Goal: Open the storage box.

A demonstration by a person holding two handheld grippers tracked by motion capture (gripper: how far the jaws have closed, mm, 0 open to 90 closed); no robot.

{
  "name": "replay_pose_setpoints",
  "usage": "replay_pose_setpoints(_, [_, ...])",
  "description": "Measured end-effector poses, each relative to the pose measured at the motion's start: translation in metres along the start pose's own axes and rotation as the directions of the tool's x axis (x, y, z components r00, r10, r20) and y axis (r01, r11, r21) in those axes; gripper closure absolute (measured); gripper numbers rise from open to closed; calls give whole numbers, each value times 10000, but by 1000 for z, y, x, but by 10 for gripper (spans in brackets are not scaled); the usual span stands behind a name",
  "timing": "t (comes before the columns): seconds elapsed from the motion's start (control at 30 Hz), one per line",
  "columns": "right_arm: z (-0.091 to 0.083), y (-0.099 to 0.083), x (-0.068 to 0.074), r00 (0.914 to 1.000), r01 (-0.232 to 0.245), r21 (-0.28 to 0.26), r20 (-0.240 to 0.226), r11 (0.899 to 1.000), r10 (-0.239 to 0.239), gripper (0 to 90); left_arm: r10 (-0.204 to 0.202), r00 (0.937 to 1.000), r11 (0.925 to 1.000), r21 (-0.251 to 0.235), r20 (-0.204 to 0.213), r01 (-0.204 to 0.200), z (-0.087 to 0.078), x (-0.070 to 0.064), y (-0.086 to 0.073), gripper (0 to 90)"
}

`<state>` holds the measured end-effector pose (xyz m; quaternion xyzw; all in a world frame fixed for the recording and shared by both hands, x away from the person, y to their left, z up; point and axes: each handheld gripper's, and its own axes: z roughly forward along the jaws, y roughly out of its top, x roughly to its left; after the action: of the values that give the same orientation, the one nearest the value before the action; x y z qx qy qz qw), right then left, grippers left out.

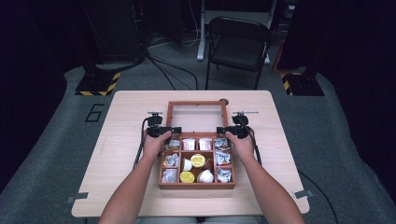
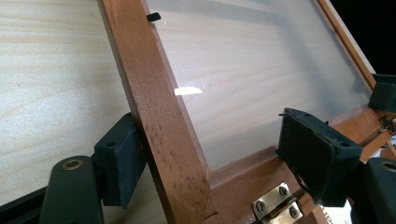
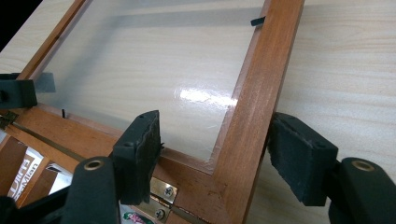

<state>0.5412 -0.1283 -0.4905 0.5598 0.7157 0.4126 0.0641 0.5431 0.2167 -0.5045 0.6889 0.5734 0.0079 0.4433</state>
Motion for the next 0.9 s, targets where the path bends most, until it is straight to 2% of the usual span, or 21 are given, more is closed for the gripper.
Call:
replay_pose_setpoints(0.2, [0, 0, 0, 9996, -291, 121, -34, 9995, 291, 346, -80, 10000, 10000, 33, -1, 80, 0, 0, 0, 252])
replay_pose_setpoints(0.27, [0, 0, 0, 9995, -297, 82, -53, 9995, 298, 346, 246, 9993, 9997, 45, -267, -245, 0, -2, 0, 226])
replay_pose_setpoints(0.43, [1, -1, -3, 9985, -529, 153, -149, 9985, 531, 346, 35, 9999, 10000, 80, -157, -34, 1, 1, -1, 223])
replay_pose_setpoints(0.47, [1, -1, -3, 9977, -649, 214, -164, 9977, 653, 346, 68, 9999, 9999, 103, -153, -66, 1, 1, 0, 222])
replay_pose_setpoints(0.73, [1, -1, -3, 9974, -694, 250, -171, 9973, 698, 346, 31, 9999, 9999, 110, -123, -29, 1, 2, -1, 222])
replay_pose_setpoints(0.8, [0, -1, -2, 9954, -935, 375, -171, 9949, 942, 346, 24, 9999, 9999, 118, -120, -23, 2, 2, -1, 222])
replay_pose_setpoints(0.9, [2, -1, -4, 9968, -770, 279, -182, 9966, 776, 346, 27, 9999, 9999, 128, -106, -26, 2, 3, -1, 222])
